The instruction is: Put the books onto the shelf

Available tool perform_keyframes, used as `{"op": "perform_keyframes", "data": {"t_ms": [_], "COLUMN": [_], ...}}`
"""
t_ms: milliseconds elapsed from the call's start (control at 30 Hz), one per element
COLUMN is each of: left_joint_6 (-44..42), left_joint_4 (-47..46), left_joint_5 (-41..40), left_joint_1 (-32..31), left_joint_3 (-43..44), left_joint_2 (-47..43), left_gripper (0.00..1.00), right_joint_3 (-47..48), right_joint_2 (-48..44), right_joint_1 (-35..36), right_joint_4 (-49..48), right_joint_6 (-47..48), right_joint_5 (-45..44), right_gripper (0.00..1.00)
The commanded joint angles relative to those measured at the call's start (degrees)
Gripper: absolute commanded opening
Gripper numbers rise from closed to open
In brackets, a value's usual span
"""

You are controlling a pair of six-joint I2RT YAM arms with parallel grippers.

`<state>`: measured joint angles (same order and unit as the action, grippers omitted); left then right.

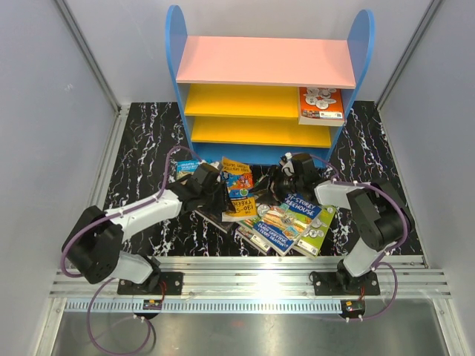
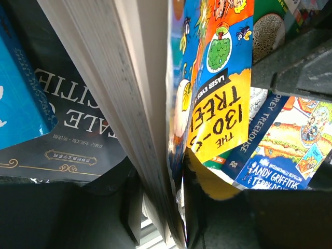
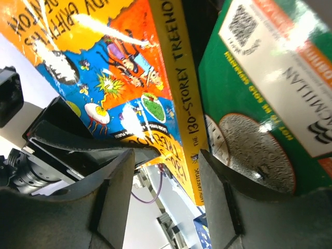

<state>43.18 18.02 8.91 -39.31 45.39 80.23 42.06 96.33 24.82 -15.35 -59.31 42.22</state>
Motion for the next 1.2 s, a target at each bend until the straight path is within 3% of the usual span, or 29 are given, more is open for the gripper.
{"op": "perform_keyframes", "data": {"t_ms": [0,167,367,567,800,1167], "left_joint_6": [-2.48,-3.10,-2.75,-0.47,4.02,7.80], "left_joint_4": [-1.59,3.94,9.74,10.55,4.04,-1.32], "left_joint_5": [-0.46,-1.79,-1.35,2.07,6.82,9.81], "left_joint_1": [-2.79,-2.88,-3.84,-5.25,-5.77,-6.57], "left_joint_3": [0.32,0.93,11.10,23.84,33.26,46.98], "left_joint_2": [-0.06,-7.00,-13.87,-11.60,-4.05,7.31], "left_gripper": [0.00,0.00,0.00,0.00,0.00,0.00], "right_joint_3": [0.30,5.48,13.30,23.22,34.03,42.13], "right_joint_2": [-2.64,-13.08,-31.95,-45.61,-48.26,-49.93], "right_joint_1": [4.45,4.36,1.39,-4.60,-5.13,-5.13], "right_joint_4": [5.48,21.22,41.61,56.72,65.18,72.74], "right_joint_6": [2.26,9.55,12.55,11.76,12.55,13.60], "right_joint_5": [7.18,3.84,-4.31,-9.60,-15.32,-19.36], "right_gripper": [0.61,0.79,0.99,1.00,1.00,1.00]}}
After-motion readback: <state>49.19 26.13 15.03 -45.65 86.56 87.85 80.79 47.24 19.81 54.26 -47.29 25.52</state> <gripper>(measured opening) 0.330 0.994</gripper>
